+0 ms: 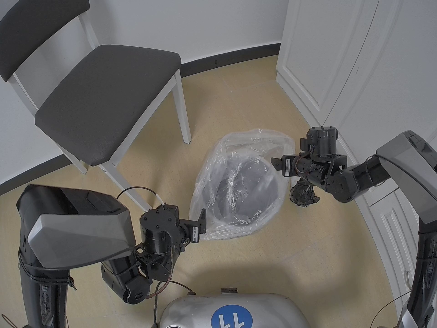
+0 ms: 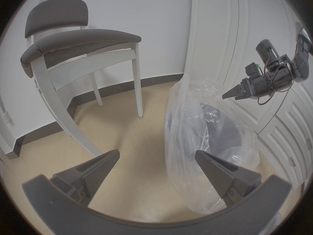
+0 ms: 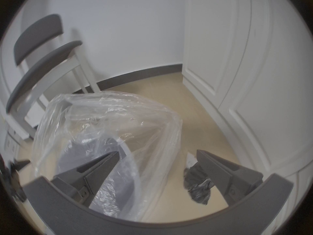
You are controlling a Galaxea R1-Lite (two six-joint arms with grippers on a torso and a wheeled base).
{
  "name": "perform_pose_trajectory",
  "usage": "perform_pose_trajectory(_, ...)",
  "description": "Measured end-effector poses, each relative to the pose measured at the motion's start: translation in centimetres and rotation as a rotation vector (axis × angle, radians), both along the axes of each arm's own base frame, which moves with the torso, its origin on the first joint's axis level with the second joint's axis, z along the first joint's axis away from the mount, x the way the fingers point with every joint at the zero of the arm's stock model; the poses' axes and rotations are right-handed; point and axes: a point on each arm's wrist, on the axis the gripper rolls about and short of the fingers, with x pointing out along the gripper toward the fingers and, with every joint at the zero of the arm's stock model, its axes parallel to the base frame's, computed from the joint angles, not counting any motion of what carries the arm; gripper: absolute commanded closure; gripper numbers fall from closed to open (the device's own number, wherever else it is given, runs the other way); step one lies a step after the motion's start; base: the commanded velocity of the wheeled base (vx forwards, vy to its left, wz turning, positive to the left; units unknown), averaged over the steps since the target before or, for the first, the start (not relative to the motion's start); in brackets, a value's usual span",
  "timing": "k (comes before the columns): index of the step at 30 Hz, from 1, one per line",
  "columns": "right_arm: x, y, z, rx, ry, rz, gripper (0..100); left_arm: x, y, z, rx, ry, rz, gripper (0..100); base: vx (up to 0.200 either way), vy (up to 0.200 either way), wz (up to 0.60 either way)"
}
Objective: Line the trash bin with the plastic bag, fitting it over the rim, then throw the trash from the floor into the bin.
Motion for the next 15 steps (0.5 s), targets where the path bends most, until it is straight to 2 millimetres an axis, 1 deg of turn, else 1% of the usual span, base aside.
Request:
perform_pose_trajectory(4, 1.0, -0.5, 1.5, 0.092, 0.052, -0.027, 0, 0.5, 0.3, 0.0, 0.003, 0.0, 0.025, 0, 0.0, 0.0, 0.0)
perform_pose_trajectory(8, 1.9, -1.0, 2.6, 0.128, 0.036, -0.042, 0, 1.4, 0.8, 0.0, 0.0, -0.005, 0.055, 0, 0.0, 0.0, 0.0)
perform_pose_trajectory(10, 2.2, -1.2, 2.8, 0.135, 0.026, -0.05, 0, 1.8, 1.0, 0.1, -0.001, -0.006, 0.067, 0, 0.0, 0.0, 0.0)
perform_pose_trajectory(15, 3.1, -0.9, 2.7, 0.165, -0.013, -0.055, 0, 2.6, 1.3, 0.3, -0.006, -0.023, 0.116, 0, 0.0, 0.0, 0.0)
